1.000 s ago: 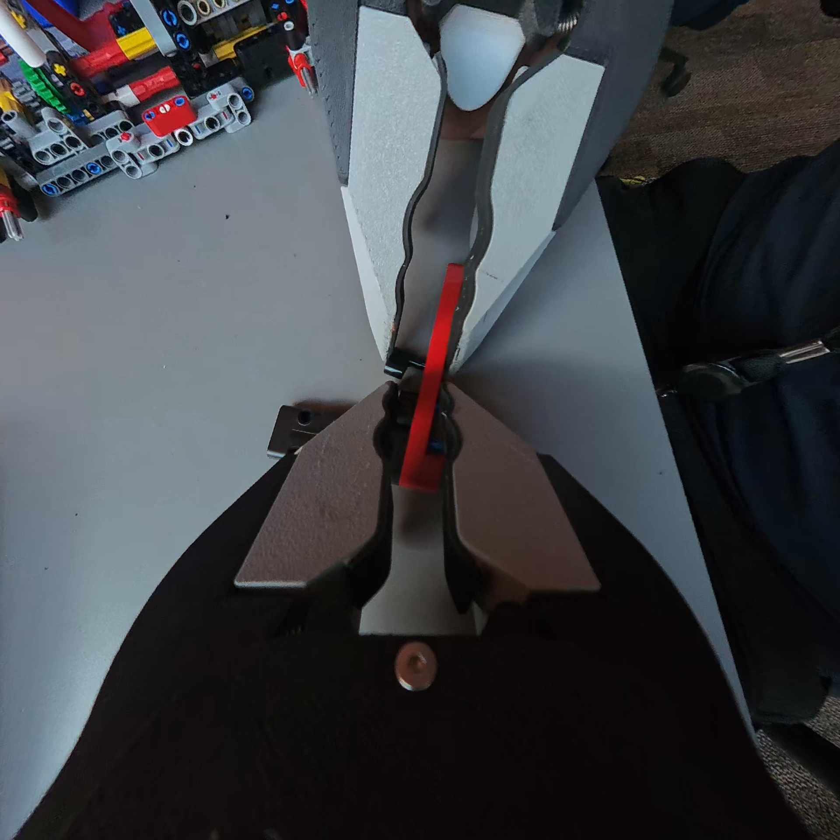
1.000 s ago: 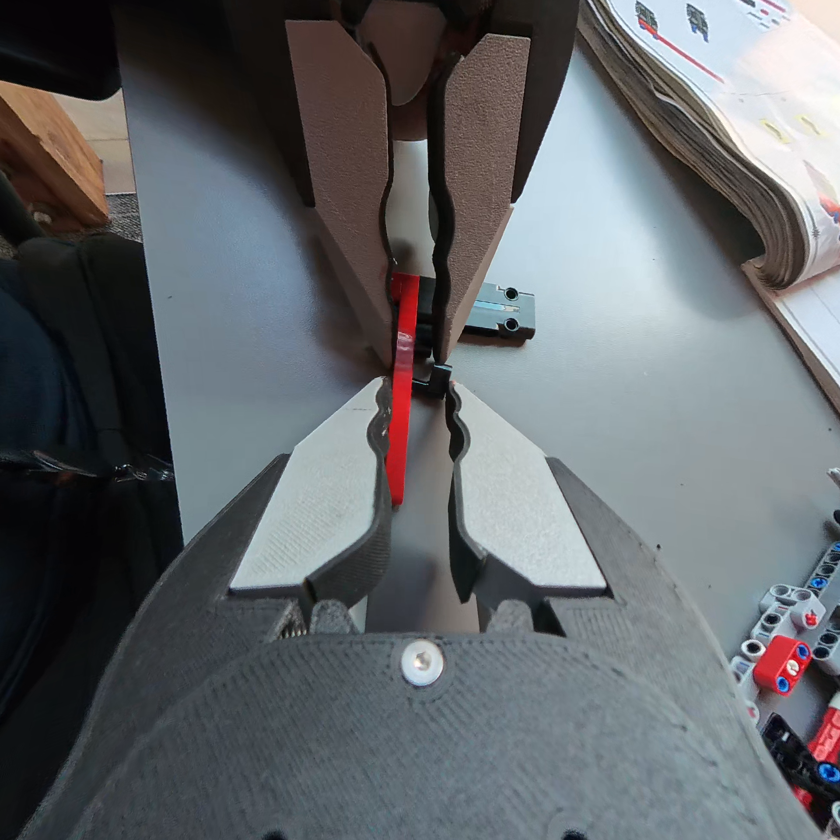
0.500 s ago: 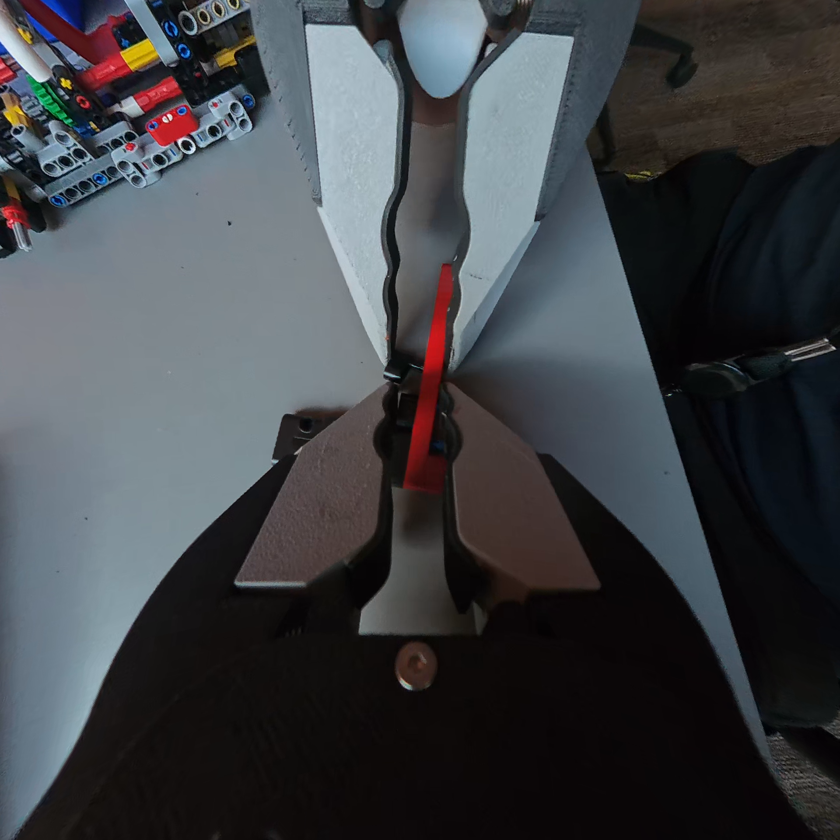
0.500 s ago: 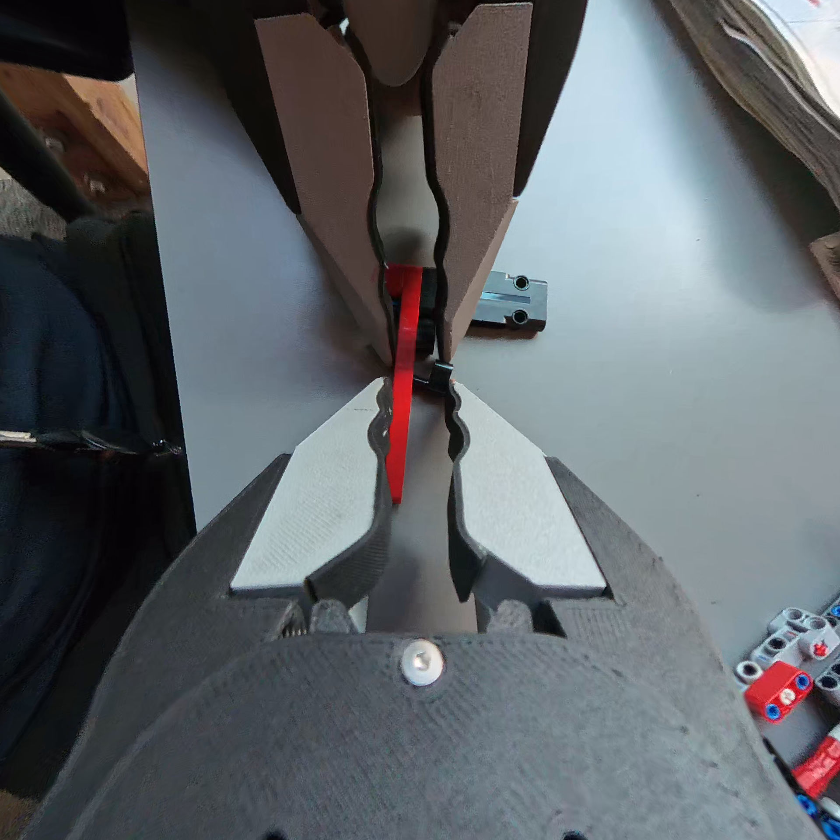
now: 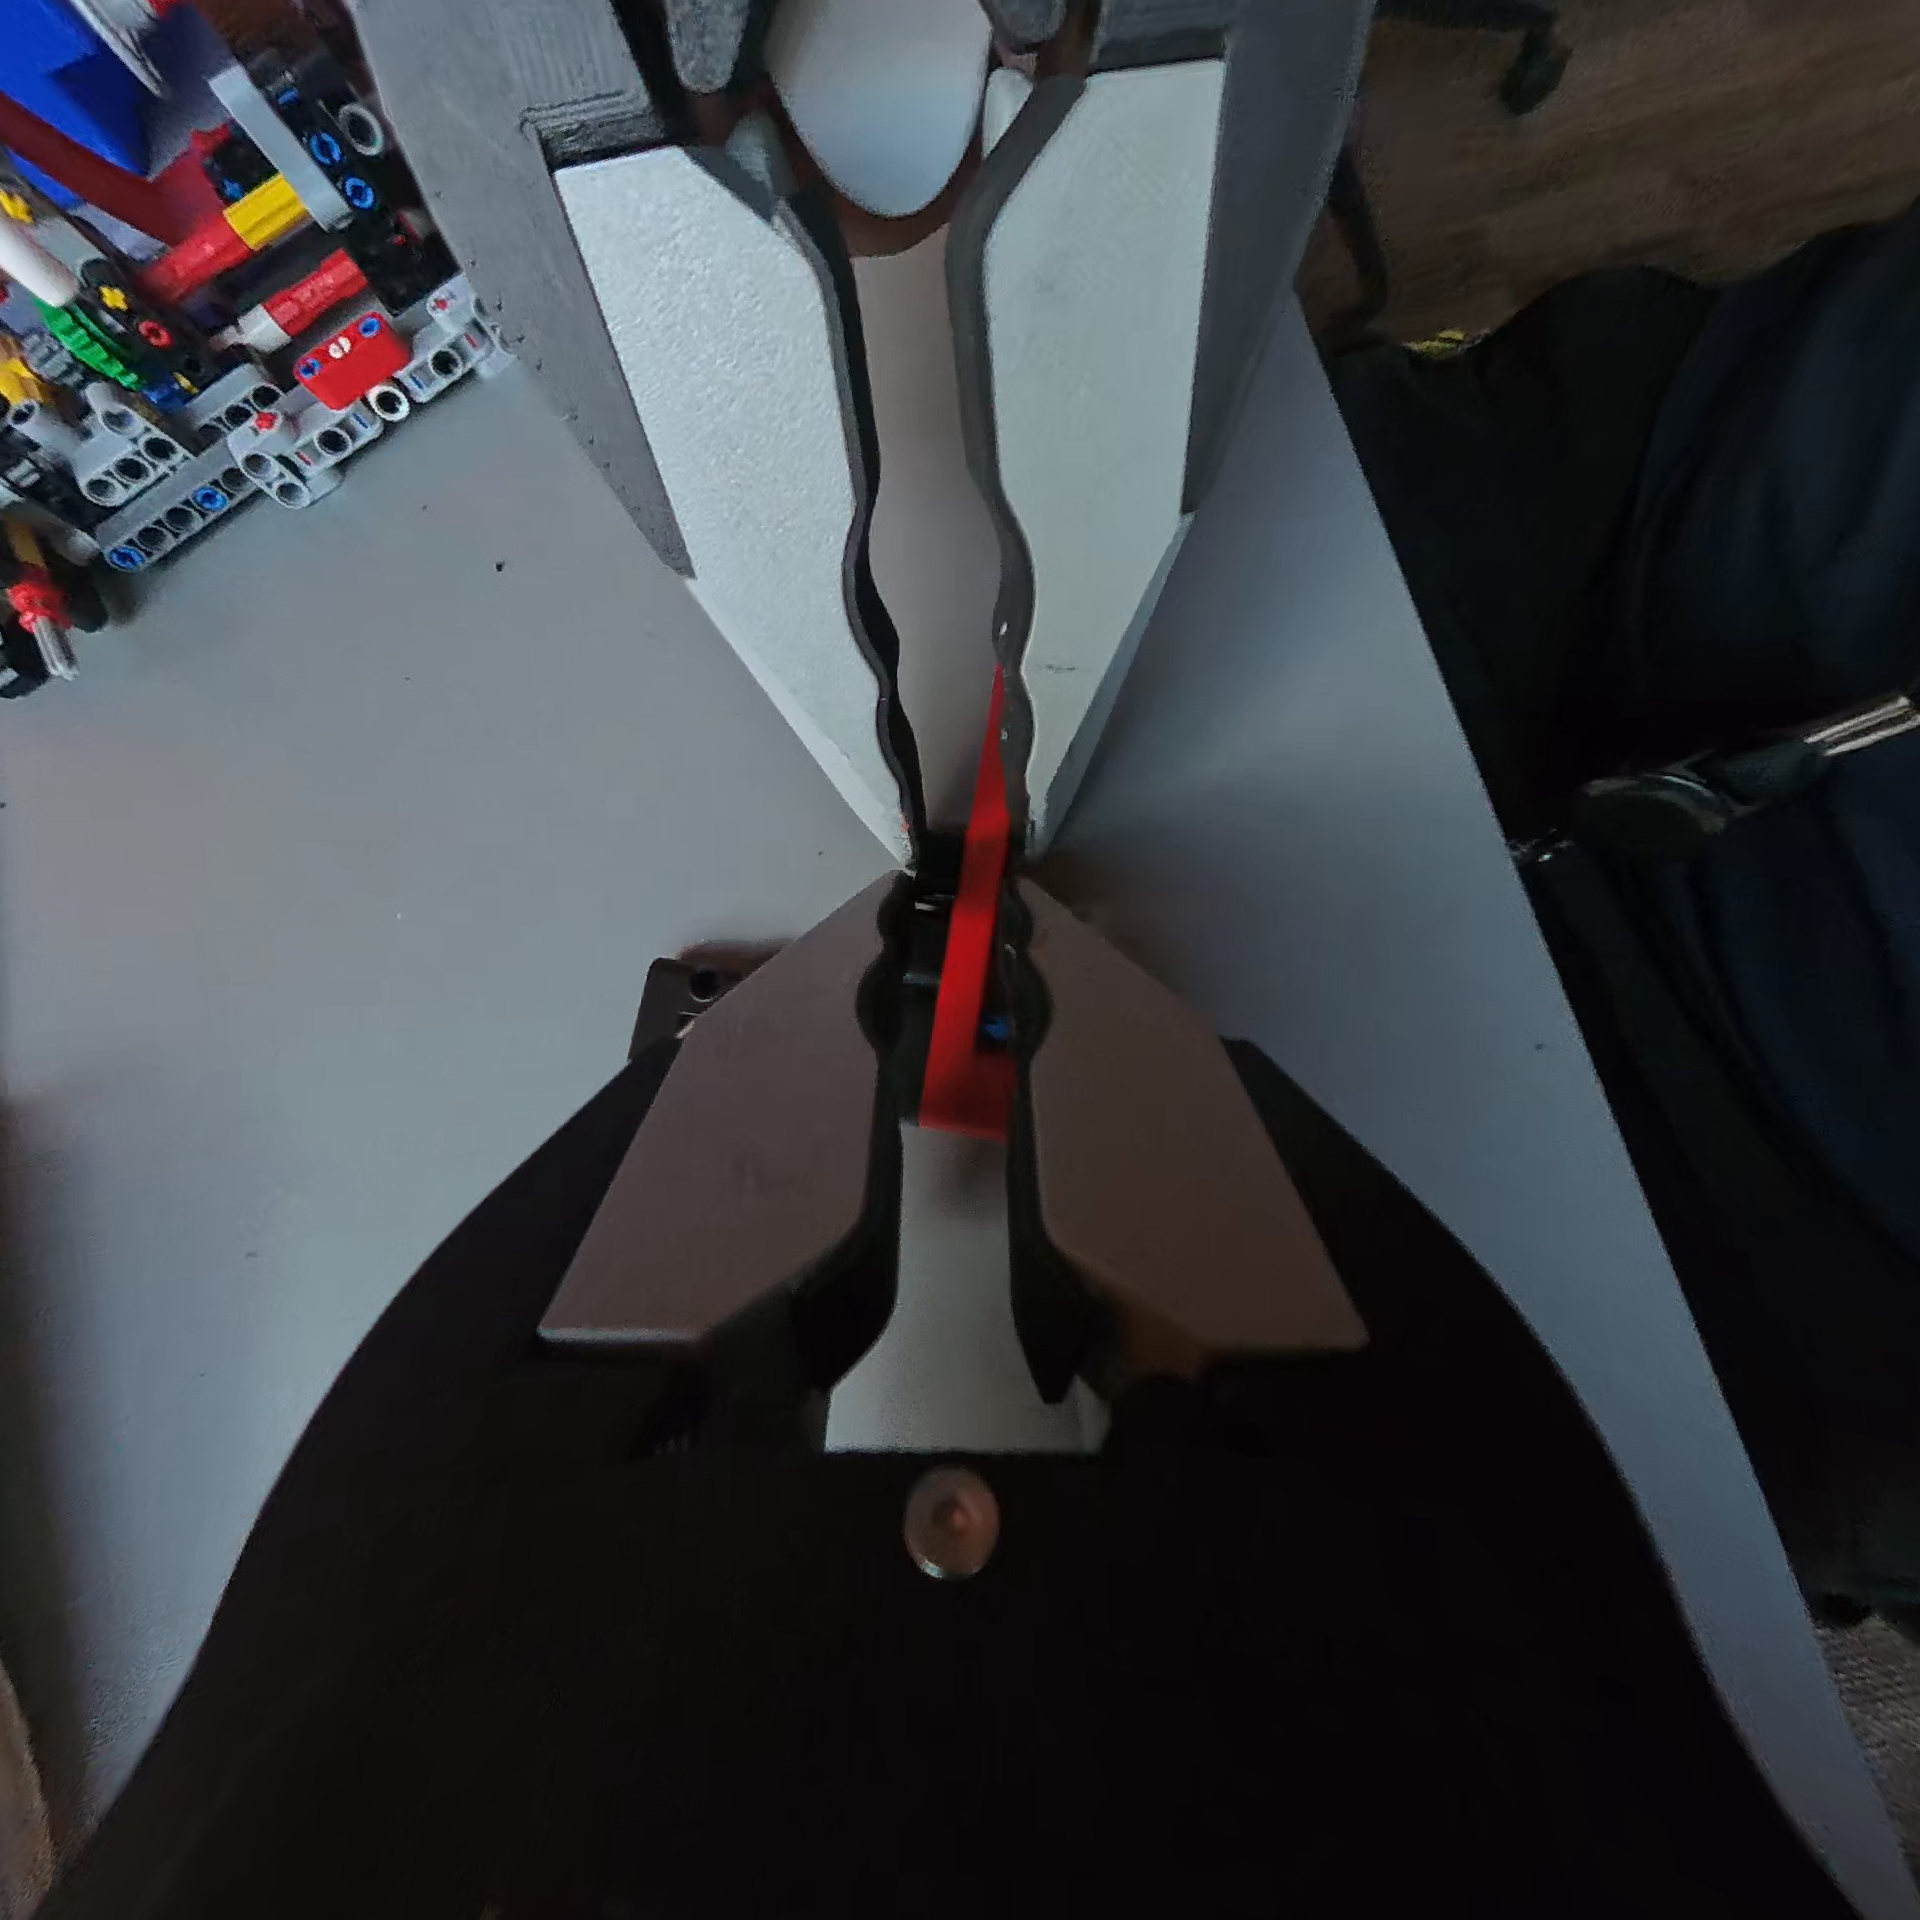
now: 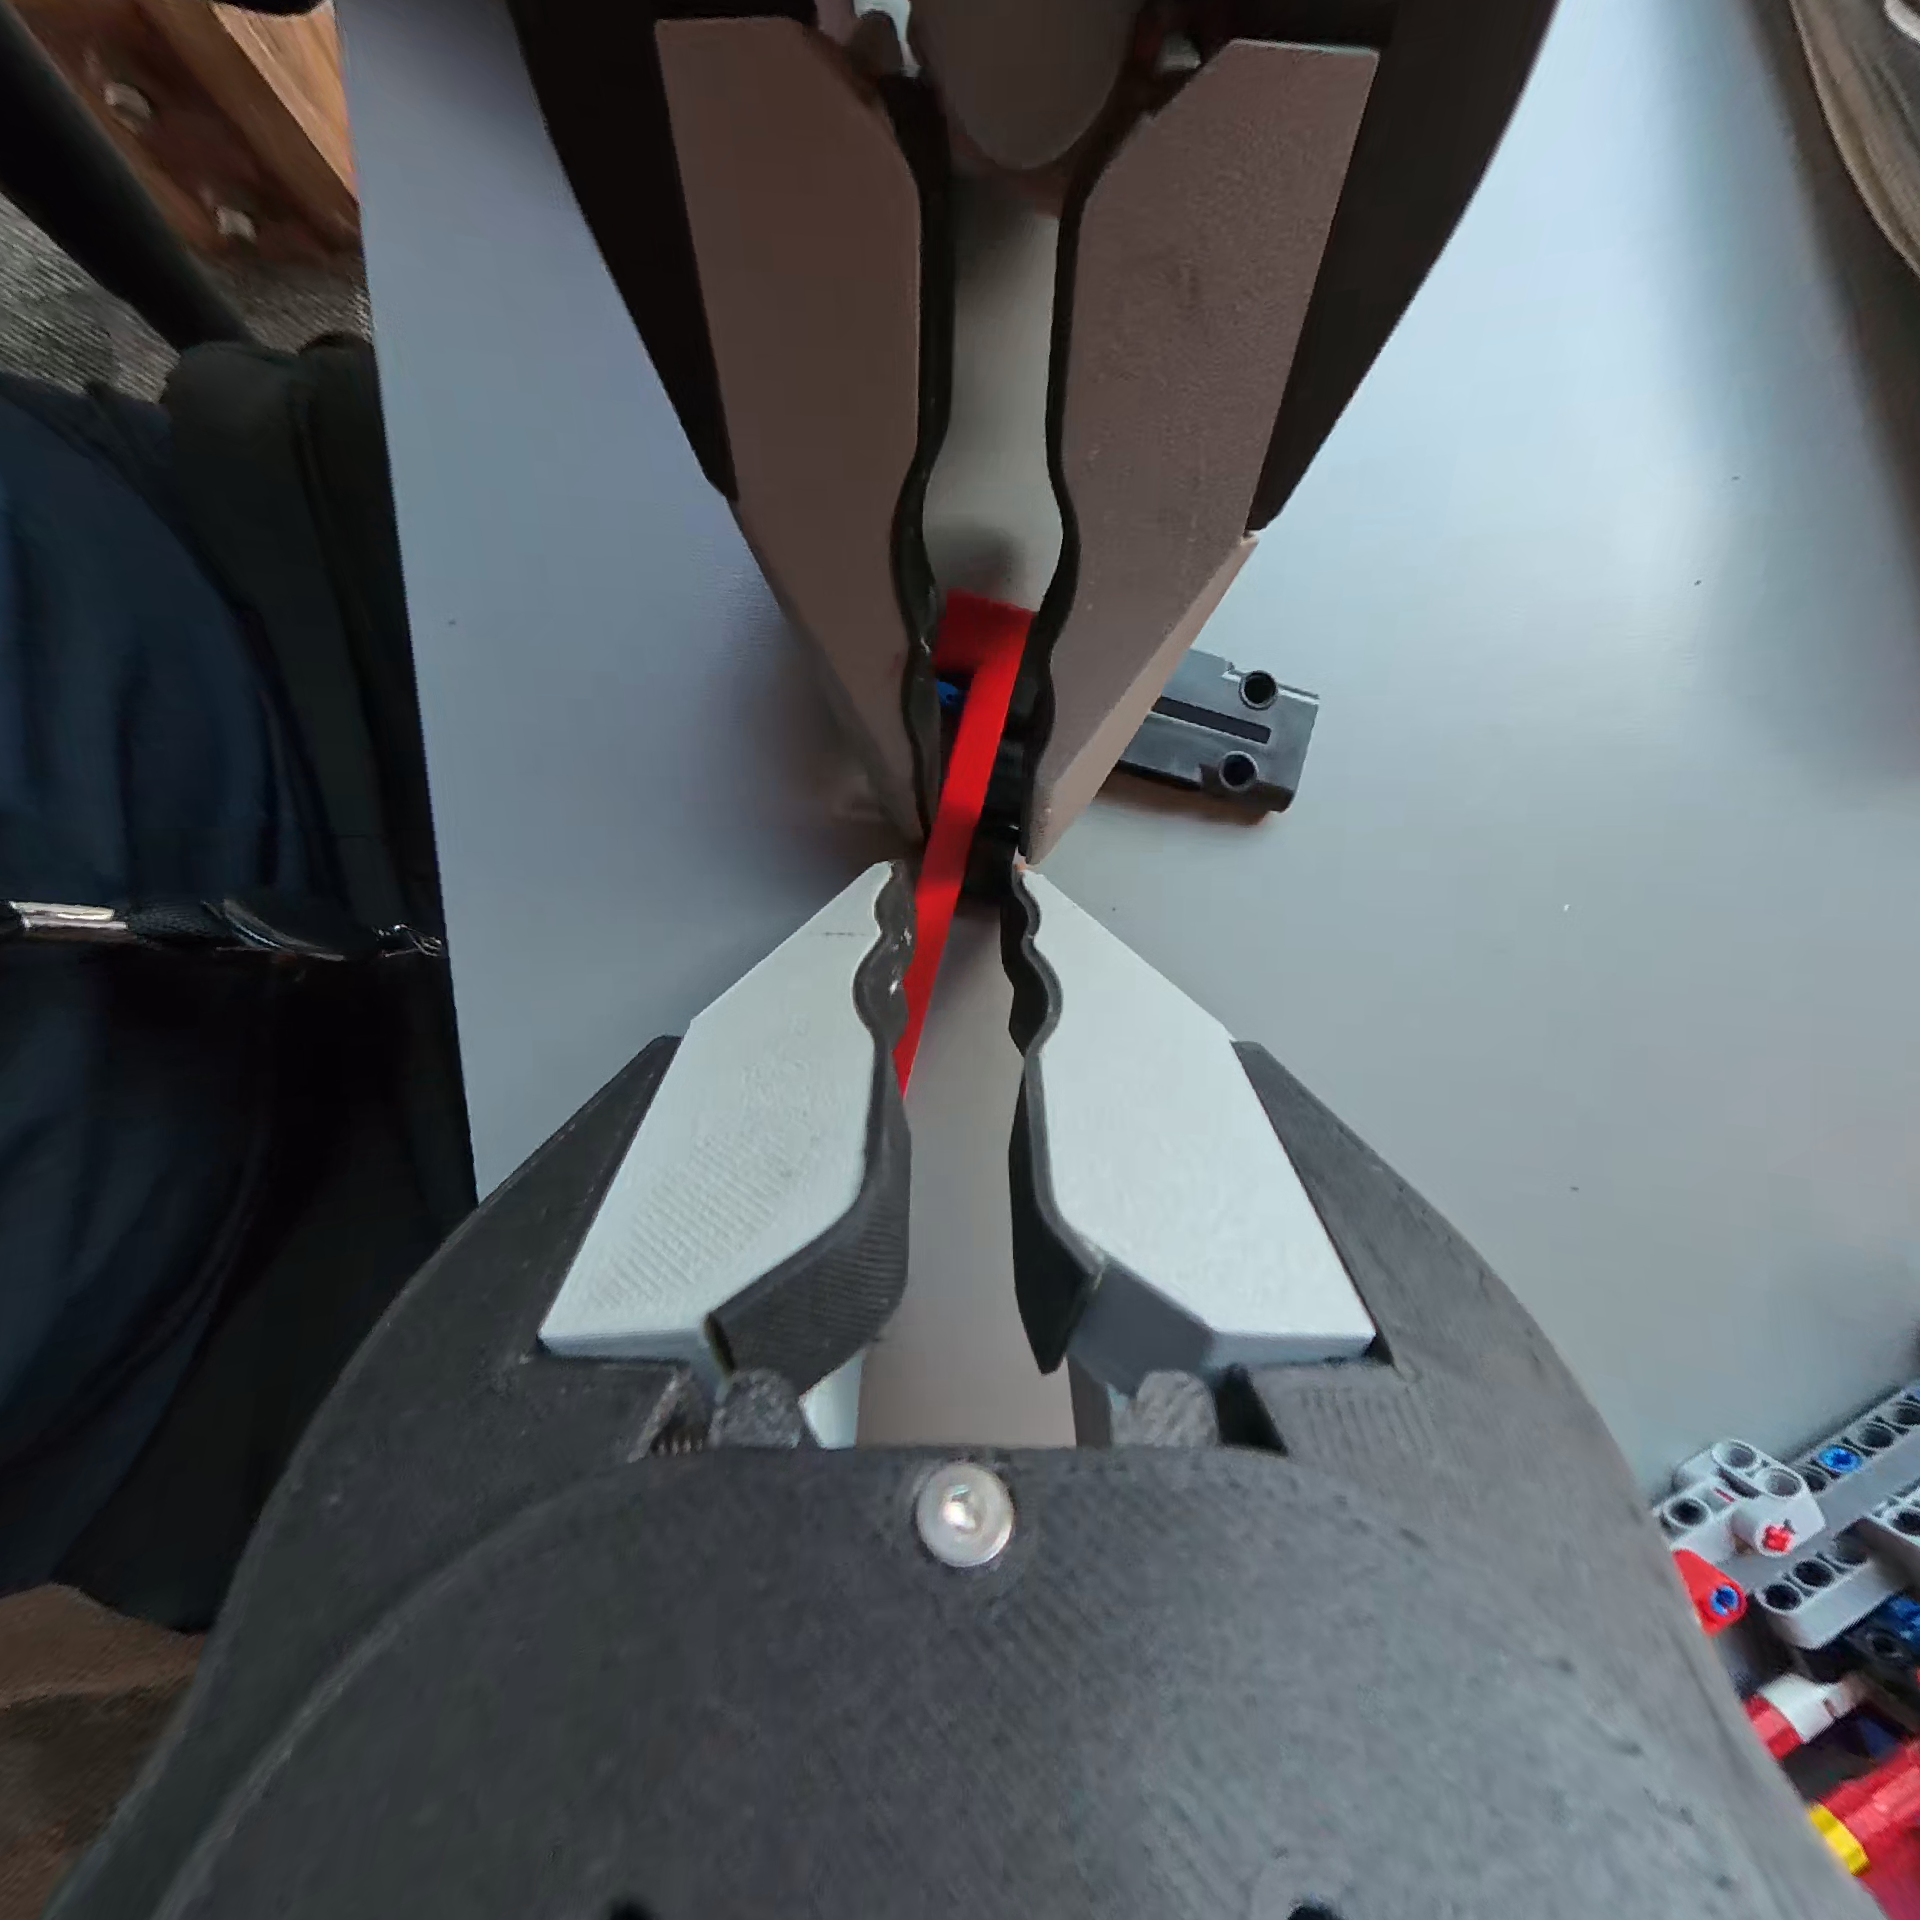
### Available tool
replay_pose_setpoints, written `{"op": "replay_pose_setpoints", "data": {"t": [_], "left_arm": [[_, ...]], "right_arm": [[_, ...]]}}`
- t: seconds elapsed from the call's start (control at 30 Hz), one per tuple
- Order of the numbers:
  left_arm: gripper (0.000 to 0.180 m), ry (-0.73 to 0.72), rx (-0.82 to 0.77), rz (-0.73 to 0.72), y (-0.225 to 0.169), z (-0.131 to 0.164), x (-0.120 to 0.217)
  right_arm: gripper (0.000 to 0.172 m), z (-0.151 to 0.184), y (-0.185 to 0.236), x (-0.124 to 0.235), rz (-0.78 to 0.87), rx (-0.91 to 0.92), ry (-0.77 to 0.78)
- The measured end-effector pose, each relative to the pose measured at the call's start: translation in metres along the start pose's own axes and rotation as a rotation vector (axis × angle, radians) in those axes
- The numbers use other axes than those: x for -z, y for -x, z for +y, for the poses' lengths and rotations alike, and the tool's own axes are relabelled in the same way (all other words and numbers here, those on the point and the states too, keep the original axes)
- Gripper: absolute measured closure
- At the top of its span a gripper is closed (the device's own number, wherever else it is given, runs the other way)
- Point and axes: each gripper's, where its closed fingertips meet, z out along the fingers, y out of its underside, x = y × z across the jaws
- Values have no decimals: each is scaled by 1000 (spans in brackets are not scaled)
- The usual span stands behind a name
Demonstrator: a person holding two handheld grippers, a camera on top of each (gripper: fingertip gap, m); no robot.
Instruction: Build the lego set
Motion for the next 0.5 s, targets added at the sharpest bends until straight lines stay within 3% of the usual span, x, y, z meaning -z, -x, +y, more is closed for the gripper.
{"op": "replay_pose_setpoints", "data": {"t": [0.33,0.4,0.5], "left_arm": [[167,-23,48,-5,0,-1,0],[154,-1,32,-15,-3,0,2],[154,6,46,-26,-3,2,7]], "right_arm": [[157,-2,-1,1,-43,-119,-92],[157,-4,-3,-1,-23,-127,-123],[157,-5,-3,-1,25,-81,-152]]}}
